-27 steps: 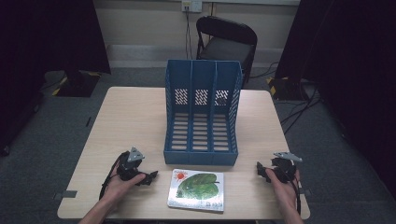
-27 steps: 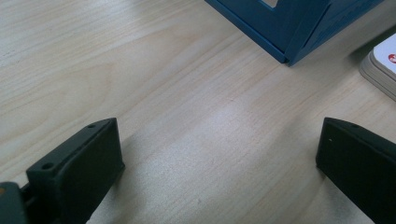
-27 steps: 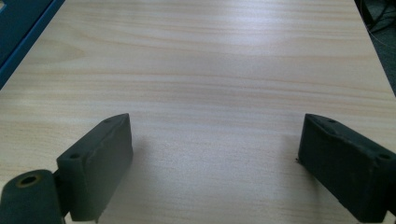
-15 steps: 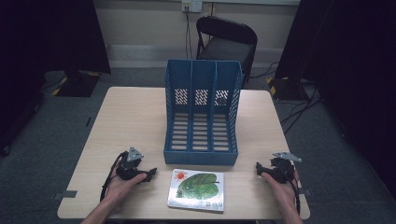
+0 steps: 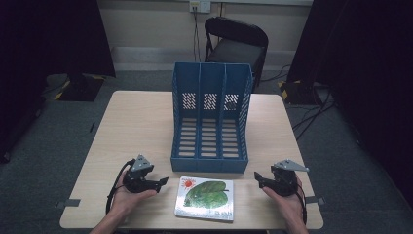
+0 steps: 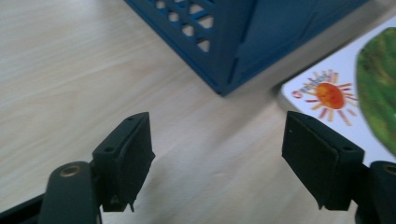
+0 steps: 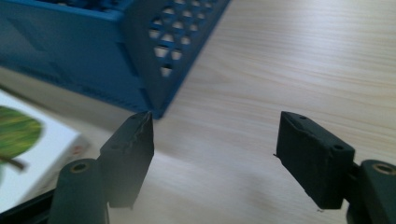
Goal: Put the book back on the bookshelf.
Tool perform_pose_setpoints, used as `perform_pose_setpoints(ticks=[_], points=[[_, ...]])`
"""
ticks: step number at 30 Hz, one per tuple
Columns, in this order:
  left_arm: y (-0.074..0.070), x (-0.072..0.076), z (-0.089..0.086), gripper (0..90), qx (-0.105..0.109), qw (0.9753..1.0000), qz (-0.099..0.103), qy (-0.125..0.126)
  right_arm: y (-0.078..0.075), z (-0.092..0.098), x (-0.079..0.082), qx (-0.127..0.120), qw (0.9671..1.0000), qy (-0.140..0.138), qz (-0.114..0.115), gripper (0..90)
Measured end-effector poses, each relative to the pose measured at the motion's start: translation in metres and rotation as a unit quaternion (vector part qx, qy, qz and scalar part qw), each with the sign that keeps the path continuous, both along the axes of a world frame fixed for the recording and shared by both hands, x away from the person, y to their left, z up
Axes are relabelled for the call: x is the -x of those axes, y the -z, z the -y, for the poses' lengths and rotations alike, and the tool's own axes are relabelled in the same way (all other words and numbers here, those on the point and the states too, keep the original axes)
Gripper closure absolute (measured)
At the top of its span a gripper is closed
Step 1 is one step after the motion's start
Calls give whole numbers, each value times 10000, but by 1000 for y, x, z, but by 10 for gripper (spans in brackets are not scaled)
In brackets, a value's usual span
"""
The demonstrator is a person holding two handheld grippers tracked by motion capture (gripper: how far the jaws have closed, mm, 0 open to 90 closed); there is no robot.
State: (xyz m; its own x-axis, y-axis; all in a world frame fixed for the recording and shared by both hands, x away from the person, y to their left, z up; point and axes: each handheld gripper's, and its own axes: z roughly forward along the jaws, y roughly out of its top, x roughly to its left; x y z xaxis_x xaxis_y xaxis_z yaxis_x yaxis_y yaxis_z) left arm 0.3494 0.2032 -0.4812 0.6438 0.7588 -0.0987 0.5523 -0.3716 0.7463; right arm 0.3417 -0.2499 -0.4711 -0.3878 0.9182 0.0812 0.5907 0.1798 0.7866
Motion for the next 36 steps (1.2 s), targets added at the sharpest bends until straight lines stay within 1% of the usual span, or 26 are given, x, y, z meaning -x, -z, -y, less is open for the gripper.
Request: perform_pose_setpoints(ticks=[1,2,3,5,6,7,8,9,10,11,12,14,15,17,18,19,20,21,22,23,24,25,26,28,29,36], points=[[0,0,2,270,57,10000,-72,32,-2,-1,3,-83,9999,-60,11,295],[0,0,2,284,57,10000,-72,32,-2,-1,3,-83,9999,-60,11,295],[-1,1,6,296,100,9997,-194,85,-5,-5,11,-191,9997,-166,21,296],[-2,1,8,303,92,9997,-202,141,-7,-9,15,-162,9996,-242,15,307],[-2,2,11,319,86,9996,-194,200,-8,-13,19,-92,9994,-342,17,313],[-1,3,16,336,52,9993,-196,309,-9,-22,26,-98,9984,-556,-68,313],[0,2,19,338,72,9991,-222,365,-9,-27,29,-95,9975,-691,-103,316],[1,2,22,341,71,9988,-251,425,-8,-32,30,-120,9966,-803,-160,316],[1,2,22,344,71,9988,-251,425,-8,-32,30,-120,9966,-803,-160,316],[2,2,25,351,70,9985,-283,468,-6,-42,32,-115,9944,-1027,-239,327],[2,2,28,355,46,9981,-299,530,-5,-47,32,-56,9935,-1094,-294,327],[4,2,34,361,13,9975,-377,598,-3,-50,31,-74,9928,-1147,-338,328],[6,2,36,365,20,9970,-431,646,1,-57,28,-91,9899,-1336,-469,343],[8,2,40,379,4,9960,-500,744,5,-65,28,-28,9866,-1528,-564,349],[8,2,40,380,4,9960,-500,744,5,-65,28,-28,9866,-1528,-564,349],[8,2,41,385,70,9954,-538,787,7,-71,29,-16,9843,-1670,-569,364],[8,2,41,396,70,9954,-538,787,7,-71,29,-16,9843,-1670,-569,364],[9,2,42,396,104,9950,-567,813,8,-75,30,3,9829,-1739,-614,366],[9,2,42,425,140,9939,-632,893,9,-77,31,79,9812,-1822,-625,369],[9,4,44,475,169,9933,-659,931,12,-80,31,163,9797,-1870,-705,381],[9,4,44,473,169,9933,-659,931,12,-80,31,163,9797,-1870,-705,381],[9,4,44,473,150,9933,-648,943,13,-81,29,165,9789,-1882,-773,382],[9,4,45,457,154,9935,-647,927,14,-80,28,128,9793,-1859,-786,386],[11,3,46,426,209,9928,-704,947,15,-81,27,60,9778,-1924,-832,394],[11,3,46,426,213,9925,-724,965,15,-83,28,63,9769,-1970,-826,379],[11,3,45,415,204,9927,-760,917,16,-85,26,53,9761,-2015,-815,382]])
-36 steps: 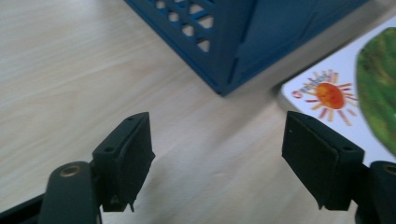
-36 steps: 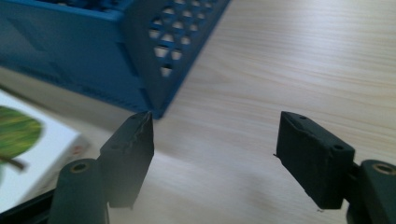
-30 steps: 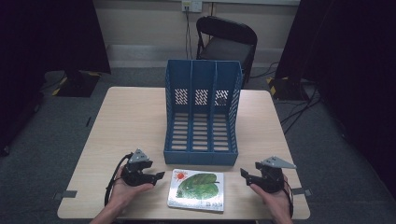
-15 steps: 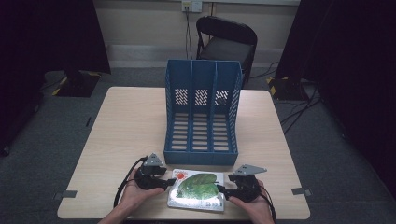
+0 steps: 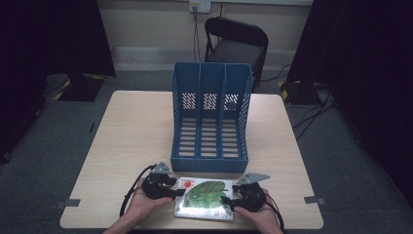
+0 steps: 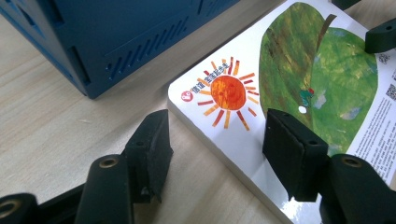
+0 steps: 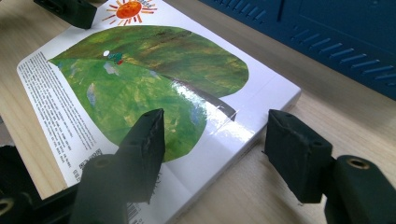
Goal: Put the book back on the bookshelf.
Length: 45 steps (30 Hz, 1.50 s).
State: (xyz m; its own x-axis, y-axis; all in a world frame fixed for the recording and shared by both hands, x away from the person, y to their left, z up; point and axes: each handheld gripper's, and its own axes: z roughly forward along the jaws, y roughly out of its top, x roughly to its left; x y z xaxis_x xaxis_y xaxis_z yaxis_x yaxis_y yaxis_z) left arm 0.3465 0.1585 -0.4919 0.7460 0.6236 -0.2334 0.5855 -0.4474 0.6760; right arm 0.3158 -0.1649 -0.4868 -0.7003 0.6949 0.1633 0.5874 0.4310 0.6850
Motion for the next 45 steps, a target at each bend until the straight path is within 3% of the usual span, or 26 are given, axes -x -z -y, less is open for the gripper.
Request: perform_pose_setpoints(ticks=[7,15,22,24,26,31,38,42,45], points=[[-1,-1,-6,457,30,9999,-92,-74,0,-5,1,-70,9994,-324,-122,383],[0,0,-1,347,-62,9999,47,-139,2,-10,2,-103,9989,-420,-153,330],[0,0,-1,333,-30,9998,20,-193,3,-12,3,-80,9988,-447,-199,279],[1,-1,-1,311,77,9997,-32,-212,3,-13,4,-59,9987,-466,-219,270],[2,-3,-4,294,425,9979,-277,-401,2,-13,4,-48,9985,-489,-225,253],[1,-3,-7,304,532,9973,-277,-419,1,-15,6,-85,9976,-647,-244,193],[-1,-3,-8,297,622,9967,-304,-430,2,-14,8,-119,9971,-663,-352,171],[-3,-3,-10,298,743,9956,-322,-473,4,-14,10,-102,9969,-656,-428,163],[-3,-4,-12,301,951,9933,-399,-529,5,-15,14,-122,9970,-636,-418,134]])
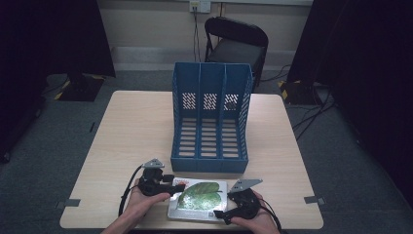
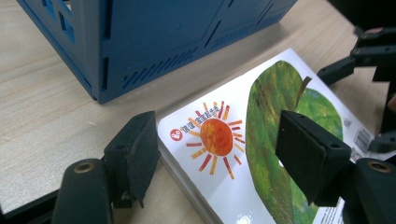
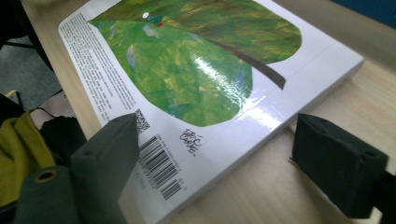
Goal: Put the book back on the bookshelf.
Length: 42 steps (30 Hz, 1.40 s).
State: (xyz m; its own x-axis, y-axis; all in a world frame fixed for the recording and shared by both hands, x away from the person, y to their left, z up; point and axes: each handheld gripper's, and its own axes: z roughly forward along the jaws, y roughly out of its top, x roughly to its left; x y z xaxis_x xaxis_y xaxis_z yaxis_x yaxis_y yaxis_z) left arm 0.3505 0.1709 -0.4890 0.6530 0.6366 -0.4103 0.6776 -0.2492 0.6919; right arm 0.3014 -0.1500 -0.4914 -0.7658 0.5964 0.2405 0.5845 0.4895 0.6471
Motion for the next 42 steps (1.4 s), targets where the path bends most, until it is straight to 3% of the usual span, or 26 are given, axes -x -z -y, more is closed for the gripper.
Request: perform_pose_setpoints(ticks=[5,8,14,18,26,29,42], points=[[2,-2,-1,300,118,9999,-97,-21,0,1,0,-4,10000,-11,-32,137],[-2,-1,-2,307,289,9996,-15,14,-1,2,3,16,10000,16,-78,144],[-6,1,-1,289,387,9992,74,30,-2,2,14,47,9999,37,-104,140],[-7,0,-1,278,504,9987,48,19,-1,0,26,131,9999,82,24,124],[-11,2,-2,260,664,9977,97,7,2,-8,32,365,9988,91,313,80],[-13,3,-2,260,710,9973,213,-6,3,-11,33,443,9980,141,423,76],[-16,4,-3,236,874,9958,286,-38,3,-16,35,556,9970,131,529,70]])
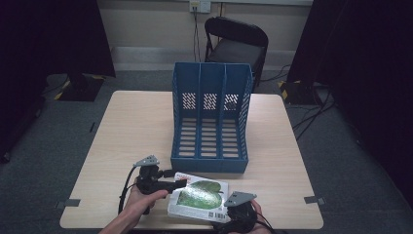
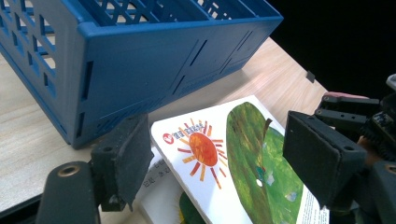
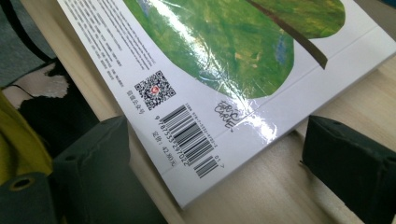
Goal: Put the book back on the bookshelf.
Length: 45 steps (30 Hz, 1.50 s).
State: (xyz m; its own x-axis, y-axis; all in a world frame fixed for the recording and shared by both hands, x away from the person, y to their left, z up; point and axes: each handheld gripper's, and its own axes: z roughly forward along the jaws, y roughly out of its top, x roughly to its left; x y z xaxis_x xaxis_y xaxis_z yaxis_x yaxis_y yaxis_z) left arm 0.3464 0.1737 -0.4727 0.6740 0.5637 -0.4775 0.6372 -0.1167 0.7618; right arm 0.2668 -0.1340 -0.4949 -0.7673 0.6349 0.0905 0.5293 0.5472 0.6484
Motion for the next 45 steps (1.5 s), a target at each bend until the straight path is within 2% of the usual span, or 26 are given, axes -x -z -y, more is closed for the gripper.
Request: perform_pose_setpoints(ticks=[5,12,15,17,18,19,21,22,25,26,30,35,45], points=[[-1,0,0,238,40,10000,2,-2,1,-4,2,122,9998,108,118,76],[0,1,-4,237,48,10000,-65,2,0,-3,2,108,9998,124,96,115],[1,0,-7,240,147,9998,-150,-32,-1,-1,2,29,9998,196,98,149],[3,0,-7,261,258,9993,-249,112,-1,0,2,0,9998,200,82,159],[4,2,-3,315,355,9982,-346,343,-2,3,1,-219,9993,298,-37,220],[4,2,-3,317,355,9982,-346,343,-2,3,1,-219,9993,298,-37,220],[4,6,7,311,185,9978,-326,541,-2,6,-1,-335,9989,313,-106,255],[5,6,9,311,146,9975,-354,597,-2,6,-1,-318,9990,308,-87,255],[7,6,12,363,41,9972,-430,607,-2,5,-1,-288,9991,300,-60,257],[9,5,13,366,-65,9970,-470,605,-2,5,-1,-278,9992,280,-50,258],[11,5,16,392,-90,9958,-569,711,-2,3,-1,-272,9993,242,-24,256],[13,4,17,431,-194,9955,-531,757,-1,-2,-4,-336,9992,202,-92,204],[15,3,20,383,-294,9944,-626,803,0,-7,-8,-353,9993,116,-82,146]])
